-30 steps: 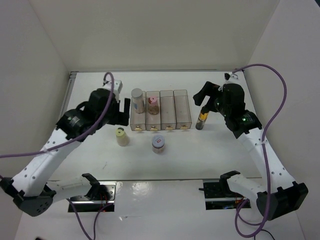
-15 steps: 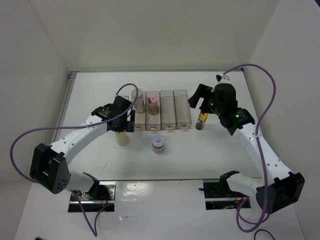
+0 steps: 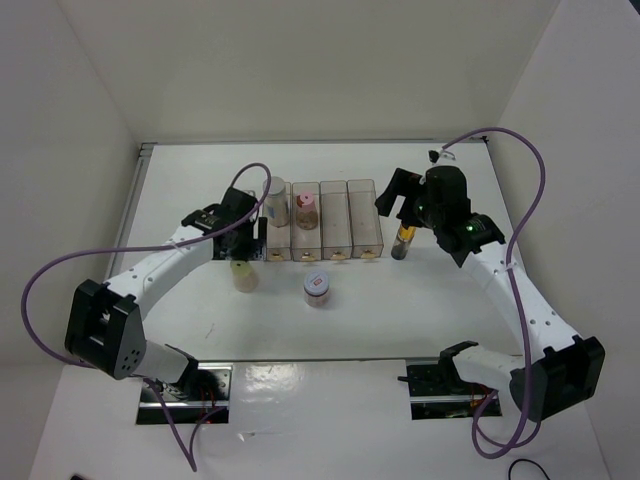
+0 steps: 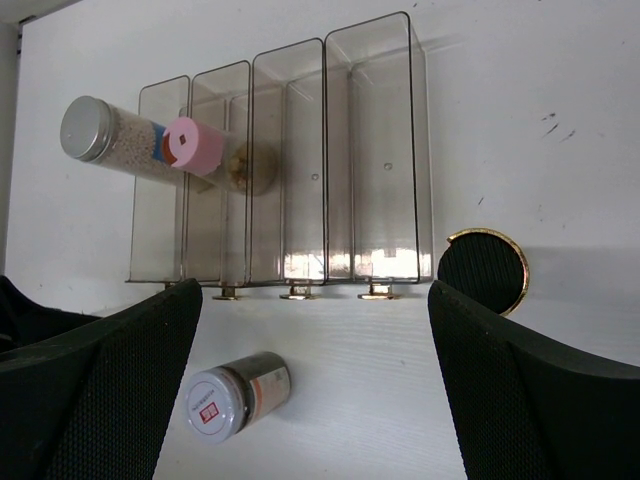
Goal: Organize the condiment bottles
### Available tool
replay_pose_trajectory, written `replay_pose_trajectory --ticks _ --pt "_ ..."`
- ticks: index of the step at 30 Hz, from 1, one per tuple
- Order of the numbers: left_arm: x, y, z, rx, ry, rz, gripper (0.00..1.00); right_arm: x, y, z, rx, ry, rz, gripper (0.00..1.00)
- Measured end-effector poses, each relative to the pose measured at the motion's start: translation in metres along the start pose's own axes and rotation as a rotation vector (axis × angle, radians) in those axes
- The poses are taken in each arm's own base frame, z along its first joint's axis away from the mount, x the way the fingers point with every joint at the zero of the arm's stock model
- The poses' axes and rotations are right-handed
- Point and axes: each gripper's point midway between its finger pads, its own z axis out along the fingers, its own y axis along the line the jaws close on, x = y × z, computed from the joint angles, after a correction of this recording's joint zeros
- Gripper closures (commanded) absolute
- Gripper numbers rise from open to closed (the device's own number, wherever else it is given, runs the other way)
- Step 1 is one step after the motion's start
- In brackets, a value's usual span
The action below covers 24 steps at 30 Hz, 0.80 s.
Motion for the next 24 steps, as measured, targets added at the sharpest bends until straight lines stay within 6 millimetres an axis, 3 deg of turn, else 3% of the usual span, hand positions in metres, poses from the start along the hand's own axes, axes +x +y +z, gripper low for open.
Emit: replay_pose_trajectory --ticks 13,24 --pt "0.013 0.016 0.002 -0.024 0.058 -0.029 0.26 0.0 -0.001 0.001 0.005 0.0 -0.001 0.02" --pt "0.018 0.014 0.001 -0.003 0.083 -0.028 0.5 0.0 -0.001 0.001 0.005 0.0 -0.001 0.02"
